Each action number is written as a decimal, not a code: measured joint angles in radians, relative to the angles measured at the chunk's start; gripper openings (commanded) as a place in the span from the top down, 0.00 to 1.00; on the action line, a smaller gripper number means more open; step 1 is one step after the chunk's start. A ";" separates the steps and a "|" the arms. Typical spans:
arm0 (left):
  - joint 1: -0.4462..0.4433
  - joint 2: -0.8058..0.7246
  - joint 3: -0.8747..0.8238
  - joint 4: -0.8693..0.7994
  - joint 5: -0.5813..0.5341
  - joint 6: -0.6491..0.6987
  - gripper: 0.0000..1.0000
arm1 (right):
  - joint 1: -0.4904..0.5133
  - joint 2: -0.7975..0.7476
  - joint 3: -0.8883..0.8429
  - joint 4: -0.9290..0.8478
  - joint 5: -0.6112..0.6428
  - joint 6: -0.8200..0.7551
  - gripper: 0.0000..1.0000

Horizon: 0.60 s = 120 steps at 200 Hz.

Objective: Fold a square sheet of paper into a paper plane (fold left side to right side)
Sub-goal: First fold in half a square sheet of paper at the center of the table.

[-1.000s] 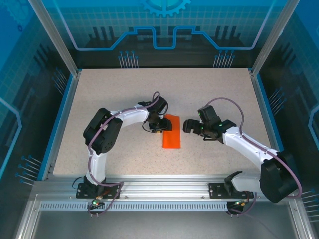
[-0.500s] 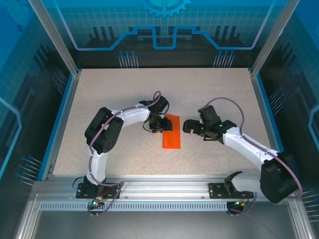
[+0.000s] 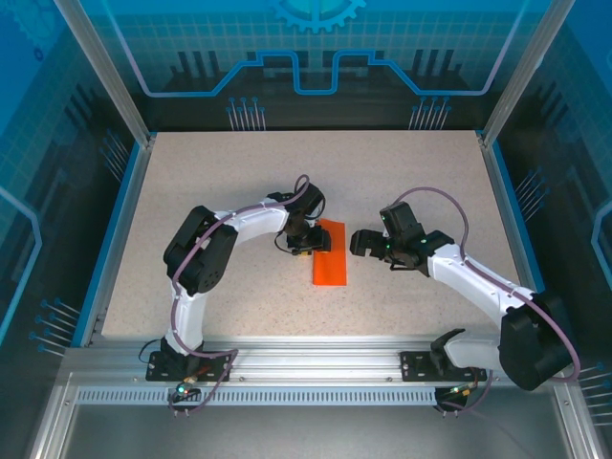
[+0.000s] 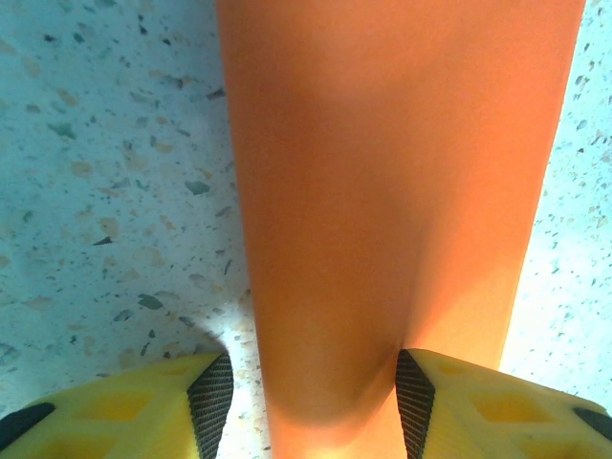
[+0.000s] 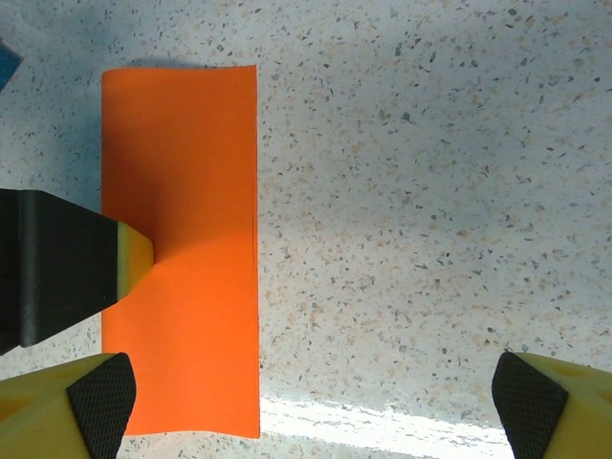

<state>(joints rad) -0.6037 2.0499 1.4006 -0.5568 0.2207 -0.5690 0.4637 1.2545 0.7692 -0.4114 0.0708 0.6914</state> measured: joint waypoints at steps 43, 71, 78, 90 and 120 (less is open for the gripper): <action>-0.002 0.003 0.005 -0.007 -0.005 0.000 0.47 | 0.000 0.000 0.000 0.000 -0.006 0.000 0.01; -0.003 0.004 0.007 -0.008 -0.006 0.000 0.47 | 0.000 0.000 0.000 0.000 -0.016 0.000 0.01; -0.003 0.004 0.007 -0.008 -0.008 0.000 0.47 | 0.000 0.000 0.000 0.000 -0.019 0.000 0.00; -0.003 0.004 0.007 -0.008 -0.008 0.000 0.47 | 0.000 0.000 0.000 0.001 -0.026 0.000 0.01; -0.003 0.005 0.011 -0.013 -0.008 0.000 0.47 | 0.000 0.009 0.000 0.002 -0.031 0.000 0.00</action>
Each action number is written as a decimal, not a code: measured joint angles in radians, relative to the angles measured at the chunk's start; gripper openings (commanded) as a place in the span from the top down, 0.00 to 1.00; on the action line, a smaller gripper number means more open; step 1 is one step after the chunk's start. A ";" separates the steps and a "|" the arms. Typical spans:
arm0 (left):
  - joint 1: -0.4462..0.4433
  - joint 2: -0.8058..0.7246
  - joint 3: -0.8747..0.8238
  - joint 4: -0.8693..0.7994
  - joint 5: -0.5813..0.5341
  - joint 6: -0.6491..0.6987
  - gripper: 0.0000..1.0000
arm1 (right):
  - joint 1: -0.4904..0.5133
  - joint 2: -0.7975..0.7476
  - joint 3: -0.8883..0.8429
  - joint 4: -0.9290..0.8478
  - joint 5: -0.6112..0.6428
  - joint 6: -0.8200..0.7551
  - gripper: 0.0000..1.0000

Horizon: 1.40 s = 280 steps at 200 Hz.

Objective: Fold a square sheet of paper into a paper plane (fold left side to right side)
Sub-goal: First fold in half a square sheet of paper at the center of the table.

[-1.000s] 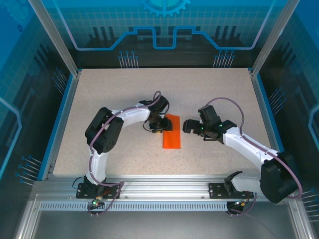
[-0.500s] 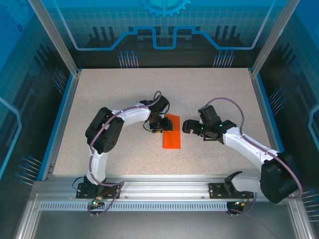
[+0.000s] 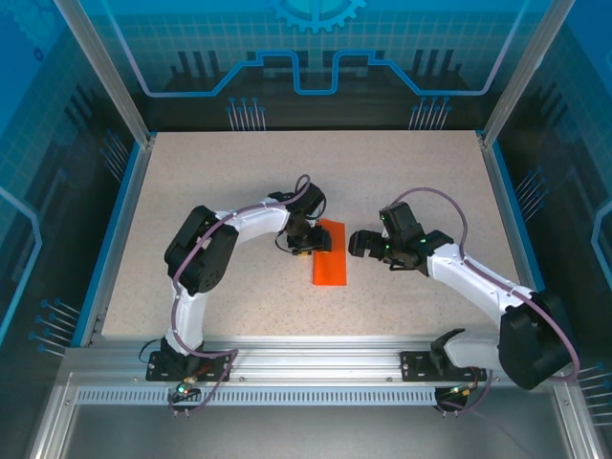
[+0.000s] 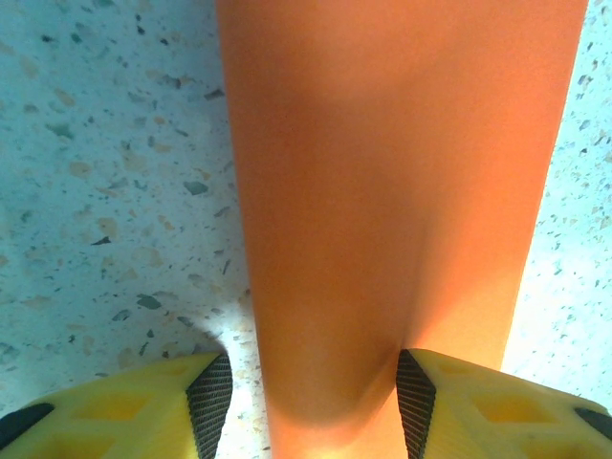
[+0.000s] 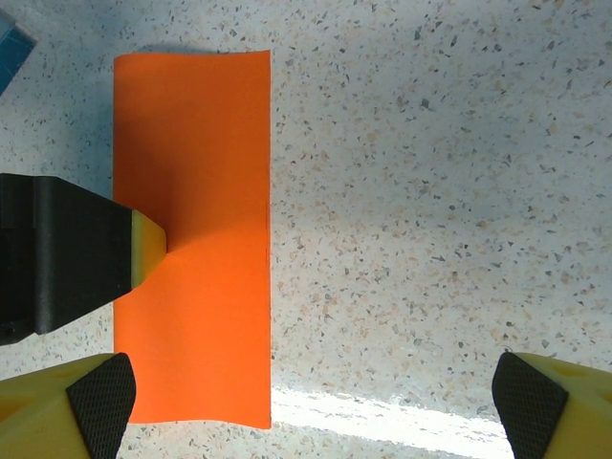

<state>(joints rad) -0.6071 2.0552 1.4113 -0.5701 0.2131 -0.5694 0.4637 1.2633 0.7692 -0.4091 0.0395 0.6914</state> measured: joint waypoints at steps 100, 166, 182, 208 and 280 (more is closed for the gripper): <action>0.000 0.003 0.003 -0.002 0.000 0.000 0.46 | 0.001 0.032 0.000 0.010 -0.021 0.000 0.00; 0.000 0.008 0.011 -0.010 0.000 -0.002 0.46 | 0.003 0.046 0.001 0.014 -0.021 0.000 0.00; 0.000 0.009 0.013 -0.013 0.000 -0.004 0.46 | 0.003 0.046 0.001 0.014 -0.021 0.000 0.00; 0.000 0.010 0.014 -0.013 0.000 -0.005 0.46 | 0.003 0.046 0.001 0.014 -0.021 0.000 0.00; -0.001 0.020 0.032 -0.032 0.000 -0.007 0.45 | 0.005 0.048 0.003 0.013 -0.021 0.000 0.00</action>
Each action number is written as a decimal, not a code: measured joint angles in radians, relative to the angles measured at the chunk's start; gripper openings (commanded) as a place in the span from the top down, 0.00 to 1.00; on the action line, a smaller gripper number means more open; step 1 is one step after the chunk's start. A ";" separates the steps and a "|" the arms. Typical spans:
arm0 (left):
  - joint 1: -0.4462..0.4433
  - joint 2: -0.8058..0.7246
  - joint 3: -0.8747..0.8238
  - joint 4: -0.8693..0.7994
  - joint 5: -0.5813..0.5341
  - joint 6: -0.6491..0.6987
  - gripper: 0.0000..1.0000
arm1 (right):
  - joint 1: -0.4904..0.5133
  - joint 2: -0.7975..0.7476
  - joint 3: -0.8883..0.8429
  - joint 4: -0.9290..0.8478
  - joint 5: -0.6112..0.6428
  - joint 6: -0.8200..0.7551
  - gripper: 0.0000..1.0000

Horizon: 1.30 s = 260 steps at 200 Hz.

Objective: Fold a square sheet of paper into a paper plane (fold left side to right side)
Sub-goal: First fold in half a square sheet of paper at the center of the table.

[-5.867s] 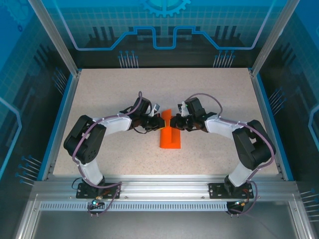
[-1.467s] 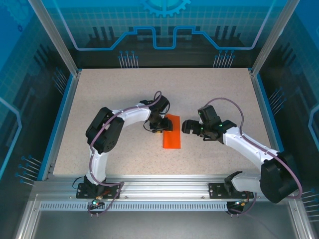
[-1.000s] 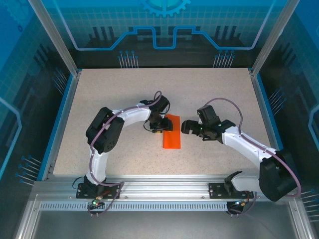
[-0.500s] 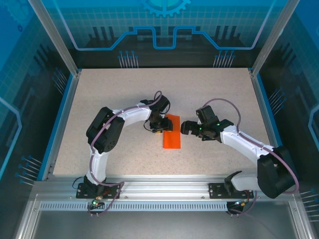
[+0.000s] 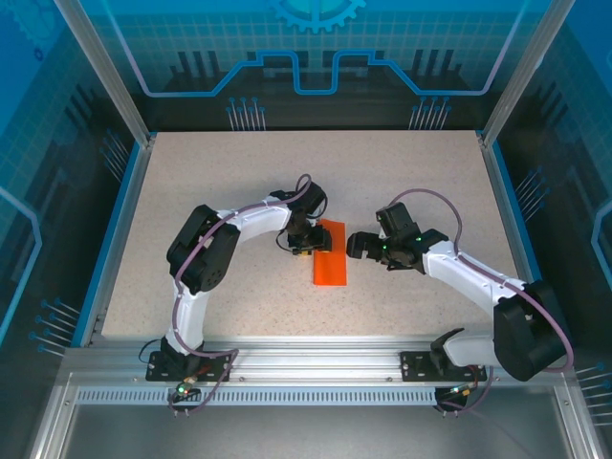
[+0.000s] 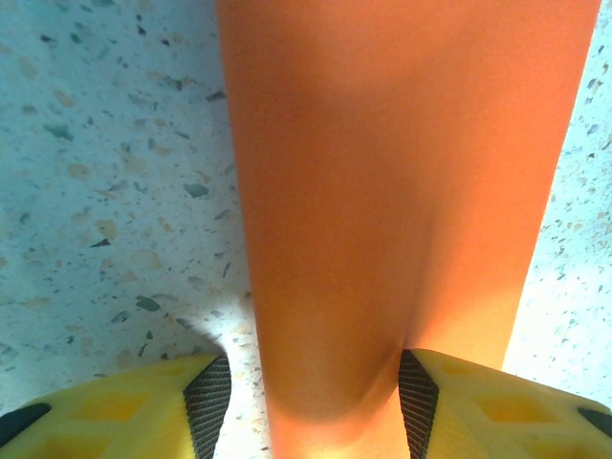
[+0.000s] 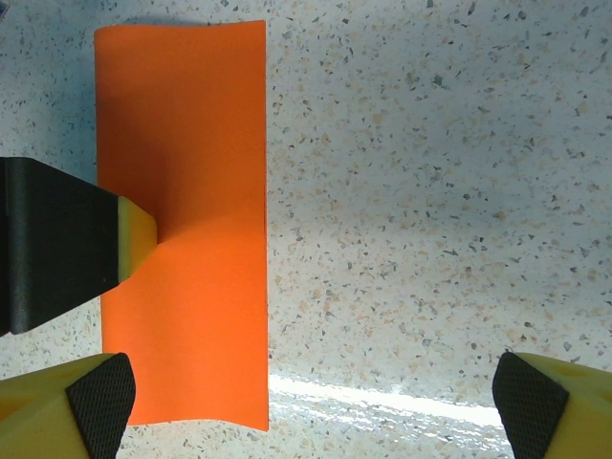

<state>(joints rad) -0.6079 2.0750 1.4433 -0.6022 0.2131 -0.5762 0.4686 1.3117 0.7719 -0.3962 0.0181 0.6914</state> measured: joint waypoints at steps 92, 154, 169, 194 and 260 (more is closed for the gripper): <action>-0.001 0.001 0.001 -0.006 -0.012 0.000 0.49 | 0.004 0.003 0.002 0.001 0.000 0.000 0.00; -0.002 0.001 0.001 -0.005 -0.011 0.000 0.48 | 0.004 0.004 0.002 0.000 0.000 0.000 0.00; -0.003 0.001 0.001 -0.005 -0.011 0.000 0.47 | 0.004 0.004 0.002 0.000 0.000 0.000 0.00; -0.003 0.001 0.001 -0.005 -0.011 0.000 0.47 | 0.004 0.004 0.002 0.001 0.000 0.000 0.00; -0.003 0.001 0.002 -0.005 -0.011 0.000 0.47 | 0.010 0.017 0.002 0.002 -0.004 0.000 0.01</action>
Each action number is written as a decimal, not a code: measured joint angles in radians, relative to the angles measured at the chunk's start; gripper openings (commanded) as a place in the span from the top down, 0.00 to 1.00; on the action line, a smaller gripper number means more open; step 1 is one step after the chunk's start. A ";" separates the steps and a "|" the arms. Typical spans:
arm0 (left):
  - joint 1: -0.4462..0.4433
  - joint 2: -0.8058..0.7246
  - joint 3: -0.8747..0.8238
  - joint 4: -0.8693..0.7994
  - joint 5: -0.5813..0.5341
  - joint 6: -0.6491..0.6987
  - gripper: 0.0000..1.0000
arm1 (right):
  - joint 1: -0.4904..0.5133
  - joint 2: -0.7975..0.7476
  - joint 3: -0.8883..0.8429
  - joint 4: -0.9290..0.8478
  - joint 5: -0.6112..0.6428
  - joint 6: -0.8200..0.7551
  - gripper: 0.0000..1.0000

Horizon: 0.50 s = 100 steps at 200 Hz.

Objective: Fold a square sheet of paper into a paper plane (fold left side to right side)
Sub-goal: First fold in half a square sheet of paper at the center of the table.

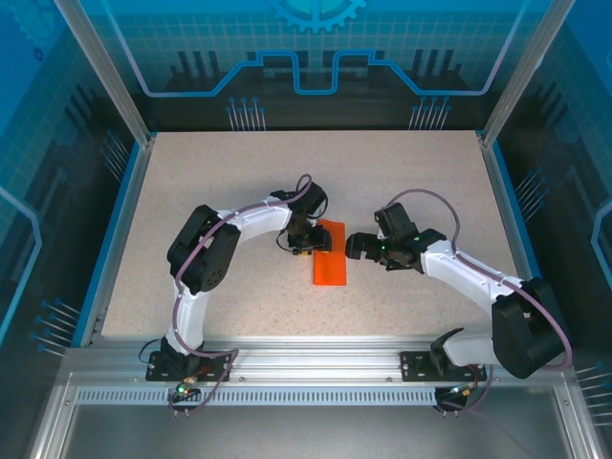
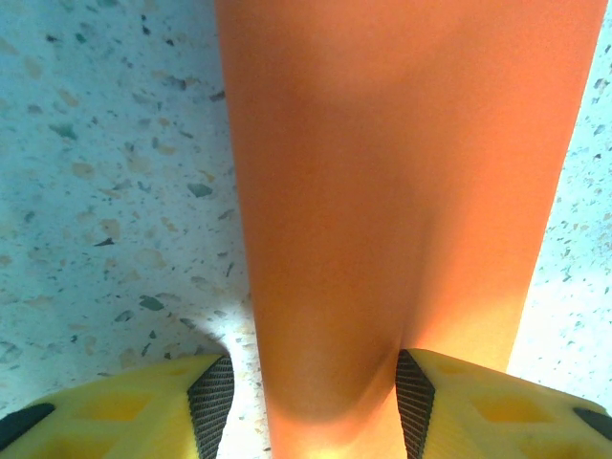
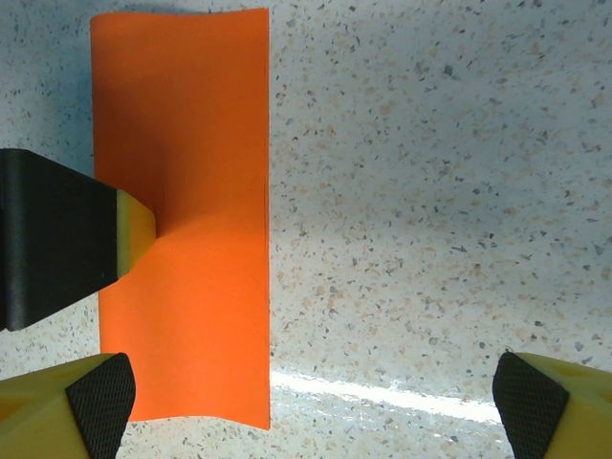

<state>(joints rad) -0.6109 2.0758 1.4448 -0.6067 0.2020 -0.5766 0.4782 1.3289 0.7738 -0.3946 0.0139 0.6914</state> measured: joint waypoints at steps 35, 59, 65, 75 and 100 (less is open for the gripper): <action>0.000 0.000 0.000 0.000 0.000 0.000 0.47 | 0.002 0.018 0.000 0.014 -0.022 0.000 0.07; -0.001 0.000 0.000 0.000 0.000 0.000 0.47 | 0.002 0.046 0.000 0.039 -0.051 0.005 0.13; -0.001 0.000 0.000 0.000 0.000 0.000 0.47 | 0.002 0.055 0.000 0.048 -0.061 0.009 0.15; -0.001 0.000 0.000 0.000 0.000 0.000 0.47 | 0.000 0.069 0.000 0.064 -0.077 0.018 0.19; -0.001 0.002 0.004 -0.003 0.000 0.000 0.46 | -0.002 0.103 0.000 0.111 -0.122 0.038 0.36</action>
<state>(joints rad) -0.6117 2.0781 1.4490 -0.6098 0.2016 -0.5766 0.4767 1.4319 0.7742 -0.2840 -0.1081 0.7292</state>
